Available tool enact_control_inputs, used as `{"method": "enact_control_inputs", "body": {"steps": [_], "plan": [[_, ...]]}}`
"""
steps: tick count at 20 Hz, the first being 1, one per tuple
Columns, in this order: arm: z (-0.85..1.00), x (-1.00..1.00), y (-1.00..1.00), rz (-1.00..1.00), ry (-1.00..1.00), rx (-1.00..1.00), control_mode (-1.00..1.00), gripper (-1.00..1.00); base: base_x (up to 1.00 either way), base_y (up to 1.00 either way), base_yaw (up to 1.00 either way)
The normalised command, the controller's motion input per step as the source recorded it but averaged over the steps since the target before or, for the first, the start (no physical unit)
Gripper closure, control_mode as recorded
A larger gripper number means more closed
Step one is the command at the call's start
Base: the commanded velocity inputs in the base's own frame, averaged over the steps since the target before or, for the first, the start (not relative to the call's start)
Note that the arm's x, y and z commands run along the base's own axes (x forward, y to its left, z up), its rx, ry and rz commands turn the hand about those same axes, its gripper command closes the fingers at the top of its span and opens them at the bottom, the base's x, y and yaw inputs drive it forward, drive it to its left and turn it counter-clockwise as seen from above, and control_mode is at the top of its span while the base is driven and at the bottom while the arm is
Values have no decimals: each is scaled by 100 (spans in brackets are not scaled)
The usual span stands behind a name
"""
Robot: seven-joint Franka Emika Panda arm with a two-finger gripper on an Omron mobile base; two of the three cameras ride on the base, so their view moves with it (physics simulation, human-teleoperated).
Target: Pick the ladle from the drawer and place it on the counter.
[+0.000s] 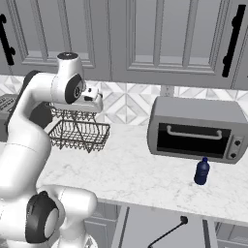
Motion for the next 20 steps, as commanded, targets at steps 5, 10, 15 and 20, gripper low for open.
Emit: {"method": "enact_control_inputs", "body": {"steps": [5,10,15,20], "plan": [[0,-23,-8,-2,0,0,-100,-100,0,0,0],[0,-60,-40,-11,0,0,-100,-100,0,0,0],[0,-70,-73,-25,0,4,-100,-100,0,0,0],[0,-72,-98,-29,0,10,-100,-100,0,0,0]]}}
